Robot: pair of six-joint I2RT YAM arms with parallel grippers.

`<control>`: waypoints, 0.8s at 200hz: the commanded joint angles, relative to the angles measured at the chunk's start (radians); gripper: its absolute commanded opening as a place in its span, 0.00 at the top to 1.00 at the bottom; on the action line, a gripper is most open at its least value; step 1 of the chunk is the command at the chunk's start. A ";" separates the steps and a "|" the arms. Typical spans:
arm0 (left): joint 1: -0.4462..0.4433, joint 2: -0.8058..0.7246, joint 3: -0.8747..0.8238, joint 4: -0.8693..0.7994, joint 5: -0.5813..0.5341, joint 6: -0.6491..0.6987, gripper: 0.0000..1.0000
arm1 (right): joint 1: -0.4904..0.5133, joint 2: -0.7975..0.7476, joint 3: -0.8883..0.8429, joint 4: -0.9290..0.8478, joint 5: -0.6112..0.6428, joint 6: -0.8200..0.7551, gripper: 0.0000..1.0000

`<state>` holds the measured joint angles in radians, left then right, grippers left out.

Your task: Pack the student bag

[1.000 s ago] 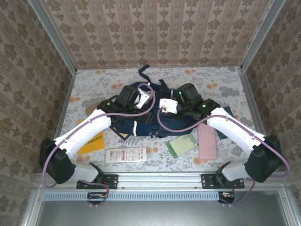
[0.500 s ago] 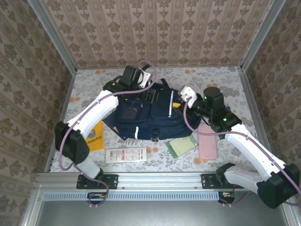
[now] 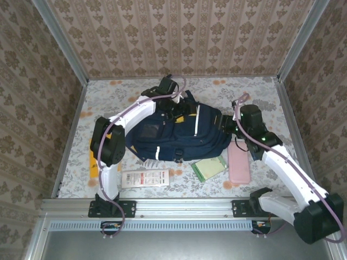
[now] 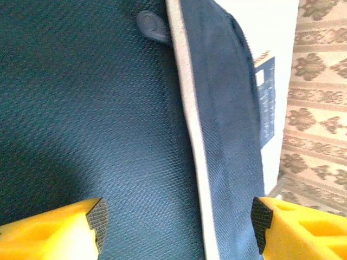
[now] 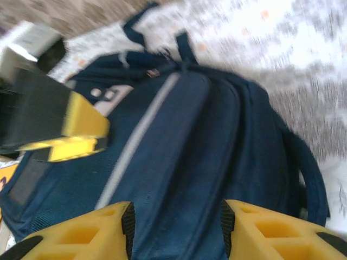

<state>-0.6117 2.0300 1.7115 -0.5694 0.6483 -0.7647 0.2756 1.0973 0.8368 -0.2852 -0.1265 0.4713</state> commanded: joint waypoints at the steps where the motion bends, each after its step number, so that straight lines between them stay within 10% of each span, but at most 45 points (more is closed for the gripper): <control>1: -0.015 0.029 0.040 0.037 0.099 -0.089 0.28 | -0.024 0.072 0.031 -0.066 -0.104 0.140 0.53; 75: -0.043 0.120 0.091 0.140 0.173 -0.193 0.31 | -0.035 0.191 0.041 -0.019 -0.162 0.142 0.55; 160: -0.049 0.152 0.023 0.304 0.189 -0.308 0.60 | -0.035 0.136 0.035 -0.053 -0.157 0.140 0.62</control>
<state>-0.6544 2.1551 1.7515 -0.3141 0.8158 -1.0504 0.2455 1.2816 0.8516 -0.3157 -0.2741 0.6064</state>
